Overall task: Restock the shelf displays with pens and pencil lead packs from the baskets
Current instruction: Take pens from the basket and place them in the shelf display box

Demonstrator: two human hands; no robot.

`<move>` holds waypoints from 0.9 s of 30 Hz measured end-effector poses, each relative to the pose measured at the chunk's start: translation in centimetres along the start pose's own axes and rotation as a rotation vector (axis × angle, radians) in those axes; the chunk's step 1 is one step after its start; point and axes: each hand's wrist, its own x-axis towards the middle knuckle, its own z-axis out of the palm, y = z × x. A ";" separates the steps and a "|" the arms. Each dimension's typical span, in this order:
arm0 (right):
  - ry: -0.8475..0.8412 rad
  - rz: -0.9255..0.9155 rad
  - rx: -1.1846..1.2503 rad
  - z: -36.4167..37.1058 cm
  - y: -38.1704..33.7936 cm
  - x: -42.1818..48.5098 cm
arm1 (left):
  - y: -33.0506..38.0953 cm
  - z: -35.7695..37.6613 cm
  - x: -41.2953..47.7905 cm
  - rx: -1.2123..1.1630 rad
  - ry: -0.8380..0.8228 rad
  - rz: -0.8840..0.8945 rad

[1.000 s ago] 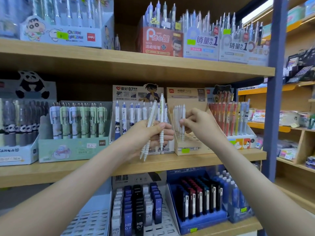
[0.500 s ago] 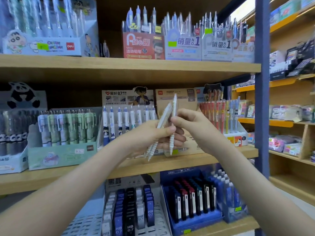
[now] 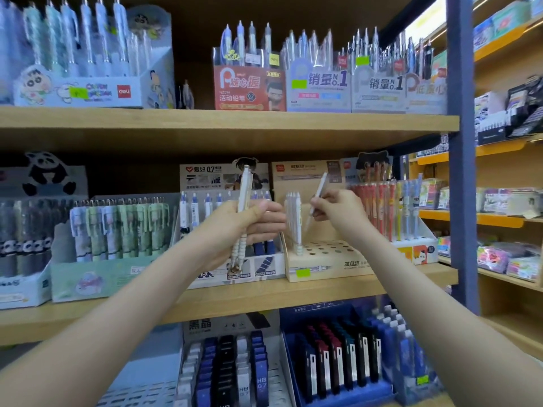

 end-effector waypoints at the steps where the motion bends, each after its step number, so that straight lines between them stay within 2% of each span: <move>1: -0.016 0.015 -0.024 0.2 0.2 0.4 | -0.1 -0.1 0.0 -0.001 0.000 0.005; 9: -0.170 0.093 -0.069 0.9 -0.2 1.6 | -0.1 -0.2 0.7 -0.052 0.010 0.012; 15: -0.125 0.083 -0.054 1.2 -0.3 1.9 | -0.4 -0.4 1.1 -0.083 0.010 0.006; 27: -0.208 0.072 -0.075 1.8 -0.5 2.1 | -1.1 -0.3 1.1 -0.066 -0.002 -0.004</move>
